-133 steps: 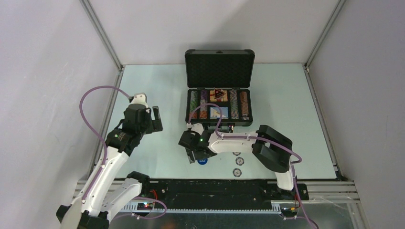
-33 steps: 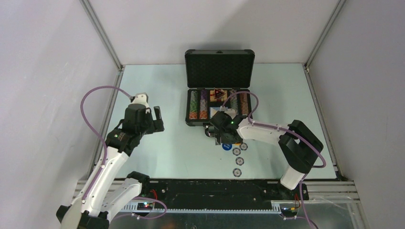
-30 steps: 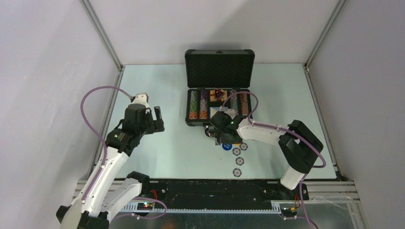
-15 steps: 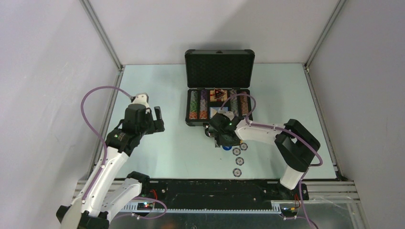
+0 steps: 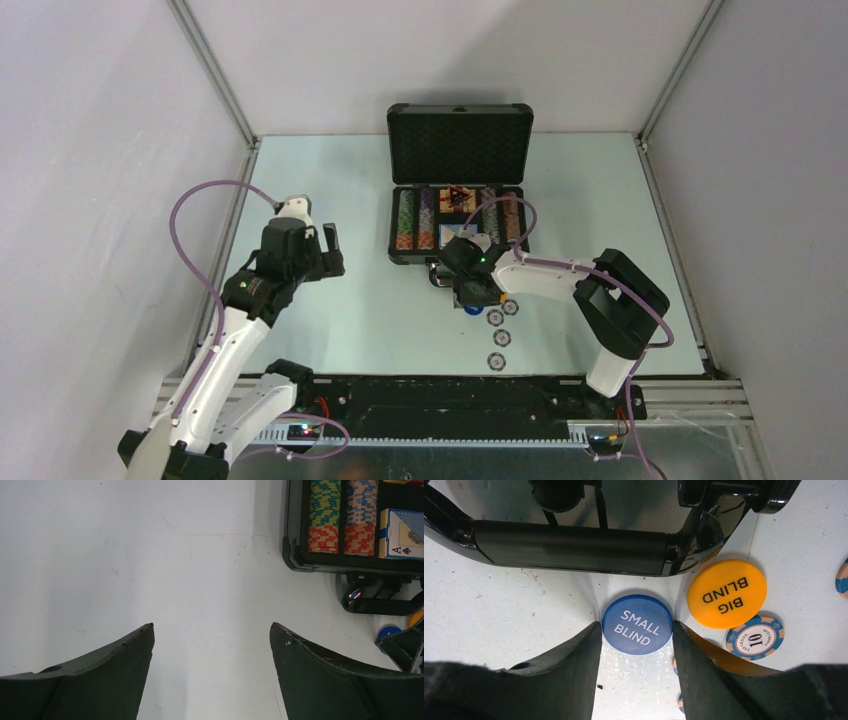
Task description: Pack up texas hold em set
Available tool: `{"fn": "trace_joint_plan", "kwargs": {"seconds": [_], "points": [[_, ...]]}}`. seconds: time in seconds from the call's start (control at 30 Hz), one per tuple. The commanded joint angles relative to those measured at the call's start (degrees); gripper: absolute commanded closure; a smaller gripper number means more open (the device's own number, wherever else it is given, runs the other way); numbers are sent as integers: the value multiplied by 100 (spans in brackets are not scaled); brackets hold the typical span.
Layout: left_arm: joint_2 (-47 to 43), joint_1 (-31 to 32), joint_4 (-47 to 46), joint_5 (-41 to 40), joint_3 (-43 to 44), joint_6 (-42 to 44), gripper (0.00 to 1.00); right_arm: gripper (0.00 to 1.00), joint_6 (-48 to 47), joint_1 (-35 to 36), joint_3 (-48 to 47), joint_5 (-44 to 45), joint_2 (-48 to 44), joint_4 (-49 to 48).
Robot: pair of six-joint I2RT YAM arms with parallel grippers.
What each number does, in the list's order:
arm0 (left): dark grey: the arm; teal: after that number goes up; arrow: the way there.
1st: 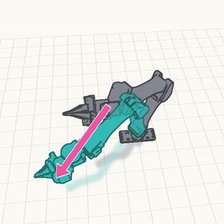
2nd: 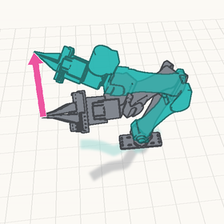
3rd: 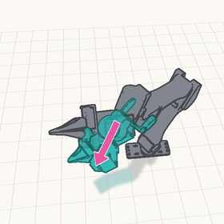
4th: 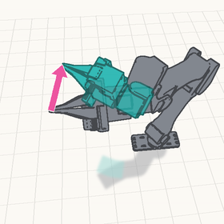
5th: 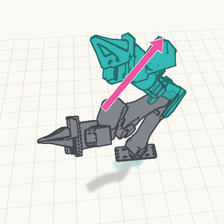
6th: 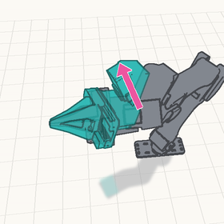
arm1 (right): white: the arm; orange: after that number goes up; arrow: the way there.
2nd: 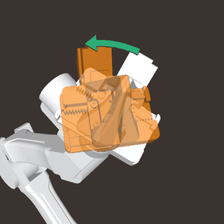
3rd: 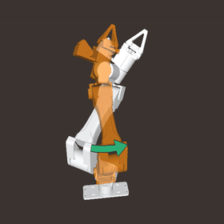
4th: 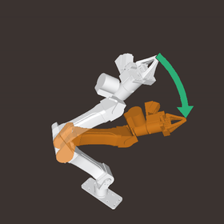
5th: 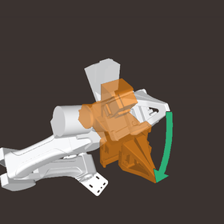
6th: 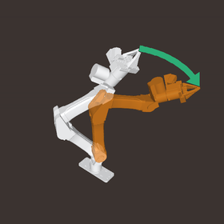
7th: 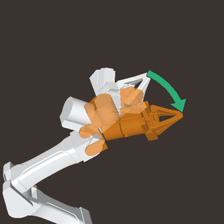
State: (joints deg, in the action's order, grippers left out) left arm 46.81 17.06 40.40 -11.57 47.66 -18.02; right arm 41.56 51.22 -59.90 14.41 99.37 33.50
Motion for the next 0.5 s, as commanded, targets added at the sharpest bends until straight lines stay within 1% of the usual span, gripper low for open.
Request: {"fn": "trace_joint_plan", "kwargs": {"seconds": [0.0, 0.17, 0.3, 0.47], "points": [[-8, -27, -141, 27, -17, 44, 10, 43, 83, -26, 121, -17, 129, -149], [-7, -26, -140, 7, -17, 44, 10, 49, 35, -14, 124, 57, 51, -152], [8, -26, -143, 6, -11, 49, 10, 50, -81, -26, 88, 80, -201, -192], [23, -25, -142, 11, -9, 53, 10, 49, -391, -76, -504, 219, -493, 126]]}}
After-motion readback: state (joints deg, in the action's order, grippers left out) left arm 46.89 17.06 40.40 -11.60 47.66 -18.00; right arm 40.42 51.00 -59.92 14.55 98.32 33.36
